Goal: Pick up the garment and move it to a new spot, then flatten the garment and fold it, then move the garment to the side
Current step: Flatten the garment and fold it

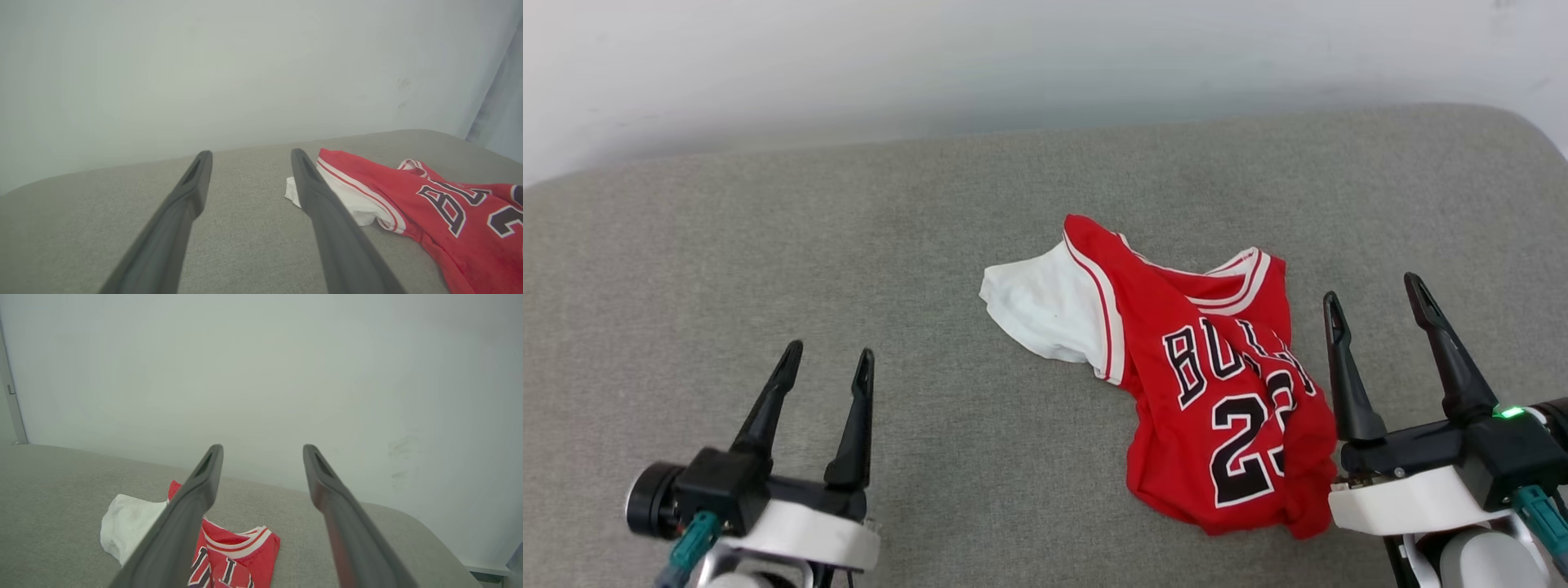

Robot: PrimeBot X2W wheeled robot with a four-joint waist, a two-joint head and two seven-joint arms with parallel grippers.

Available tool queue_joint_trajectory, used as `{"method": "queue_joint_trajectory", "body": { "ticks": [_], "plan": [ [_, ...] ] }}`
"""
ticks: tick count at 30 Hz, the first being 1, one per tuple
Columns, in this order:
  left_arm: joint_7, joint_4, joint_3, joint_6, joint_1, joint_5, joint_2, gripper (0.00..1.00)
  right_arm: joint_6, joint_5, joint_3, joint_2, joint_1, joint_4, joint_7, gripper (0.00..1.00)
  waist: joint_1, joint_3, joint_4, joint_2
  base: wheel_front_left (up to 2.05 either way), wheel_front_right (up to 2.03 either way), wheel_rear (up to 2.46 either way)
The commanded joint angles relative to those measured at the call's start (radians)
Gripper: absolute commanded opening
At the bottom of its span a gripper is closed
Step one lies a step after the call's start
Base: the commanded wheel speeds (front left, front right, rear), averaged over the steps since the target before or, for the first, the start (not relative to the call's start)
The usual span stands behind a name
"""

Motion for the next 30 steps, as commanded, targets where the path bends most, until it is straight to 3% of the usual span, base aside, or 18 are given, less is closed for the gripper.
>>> {"method": "queue_joint_trajectory", "body": {
  "ticks": [1,4,9,10,15,19,23,30],
  "plan": [
    [-0.002,0.009,-0.011,-0.005,-0.03,-0.005,0.013,1.0,-0.001,-0.007,-0.002,-0.001,-0.005,-0.003,-0.002,1.0,0.0,0.021,-0.013,0.0,0.0,0.0,0.0],
    [0.036,0.03,-0.051,-0.015,-0.115,-0.069,0.045,1.0,-0.001,-0.004,-0.012,-0.001,-0.022,-0.012,-0.002,1.0,0.0,0.062,-0.029,0.0,0.0,0.0,0.0],
    [0.36,0.027,-0.193,-0.017,-0.379,-0.252,0.204,1.0,-0.001,0.014,-0.027,-0.001,-0.049,-0.028,-0.002,1.0,0.0,0.167,-0.071,0.0,0.0,0.0,0.0],
    [0.36,0.027,-0.193,-0.017,-0.379,-0.252,0.204,1.0,-0.001,0.014,-0.027,-0.001,-0.049,-0.028,-0.002,1.0,0.0,0.167,-0.071,0.0,0.0,0.0,0.0],
    [0.74,0.071,-0.316,-0.017,-0.592,-0.497,0.349,1.0,-0.001,0.045,-0.04,-0.001,-0.077,-0.031,-0.002,1.0,0.0,0.238,-0.105,0.0,0.0,0.0,0.0],
    [0.958,0.121,-0.359,-0.018,-0.728,-0.61,0.417,1.0,-0.001,0.06,-0.036,-0.001,-0.092,-0.03,-0.002,1.0,0.0,0.287,-0.135,0.0,0.0,0.0,0.0],
    [1.087,0.176,-0.401,-0.018,-0.826,-0.641,0.441,1.0,-0.001,0.079,-0.041,-0.001,-0.11,-0.029,-0.002,1.0,0.0,0.333,-0.155,0.0,0.0,0.0,0.0],
    [1.176,0.29,-0.46,-0.012,-0.92,-0.62,0.399,1.0,-0.001,0.107,-0.047,-0.001,-0.137,-0.022,-0.002,1.0,0.0,0.384,-0.175,0.0,0.0,0.0,0.0]
  ]
}}
